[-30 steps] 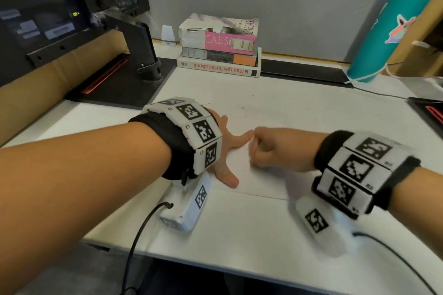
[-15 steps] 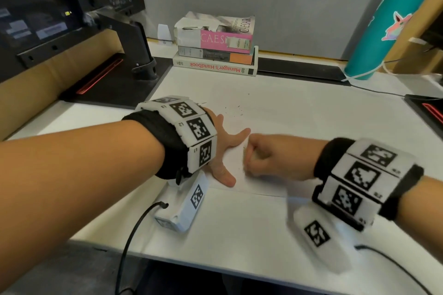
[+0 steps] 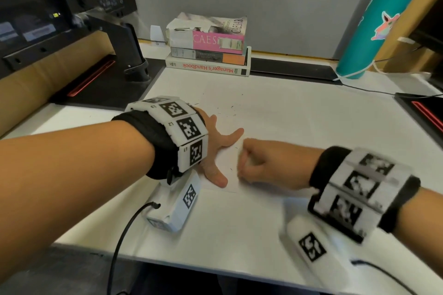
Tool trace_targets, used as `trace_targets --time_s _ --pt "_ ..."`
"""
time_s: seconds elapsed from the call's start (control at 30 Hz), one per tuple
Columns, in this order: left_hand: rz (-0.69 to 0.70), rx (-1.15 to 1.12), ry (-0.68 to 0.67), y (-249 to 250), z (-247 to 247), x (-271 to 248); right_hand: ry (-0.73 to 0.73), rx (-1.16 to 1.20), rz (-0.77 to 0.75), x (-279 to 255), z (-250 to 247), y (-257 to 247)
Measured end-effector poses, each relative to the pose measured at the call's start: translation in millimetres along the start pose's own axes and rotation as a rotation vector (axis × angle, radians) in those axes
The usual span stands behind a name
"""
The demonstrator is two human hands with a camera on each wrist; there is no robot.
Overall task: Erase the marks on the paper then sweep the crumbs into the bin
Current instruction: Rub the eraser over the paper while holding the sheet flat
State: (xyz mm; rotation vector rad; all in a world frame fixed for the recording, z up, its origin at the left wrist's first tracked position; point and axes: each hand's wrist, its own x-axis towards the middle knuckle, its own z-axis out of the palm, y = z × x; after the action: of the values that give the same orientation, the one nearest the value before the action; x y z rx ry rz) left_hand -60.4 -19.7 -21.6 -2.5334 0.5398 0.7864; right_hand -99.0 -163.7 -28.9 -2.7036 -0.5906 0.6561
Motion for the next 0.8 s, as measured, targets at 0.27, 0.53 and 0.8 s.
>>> trace_targets --time_s 0.27,0.53,0.8 --pt "0.003 -0.012 -0.004 -1 1 1 0.007 -0.090 0.013 -2 -2 -1" --pt "-0.014 0.013 0.013 2 -1 2 0.002 -0.110 0.087 -7 -7 -7" --pt "-0.016 0.028 0.034 4 -2 -1 -0.006 -0.271 0.178 -5 -17 -9"
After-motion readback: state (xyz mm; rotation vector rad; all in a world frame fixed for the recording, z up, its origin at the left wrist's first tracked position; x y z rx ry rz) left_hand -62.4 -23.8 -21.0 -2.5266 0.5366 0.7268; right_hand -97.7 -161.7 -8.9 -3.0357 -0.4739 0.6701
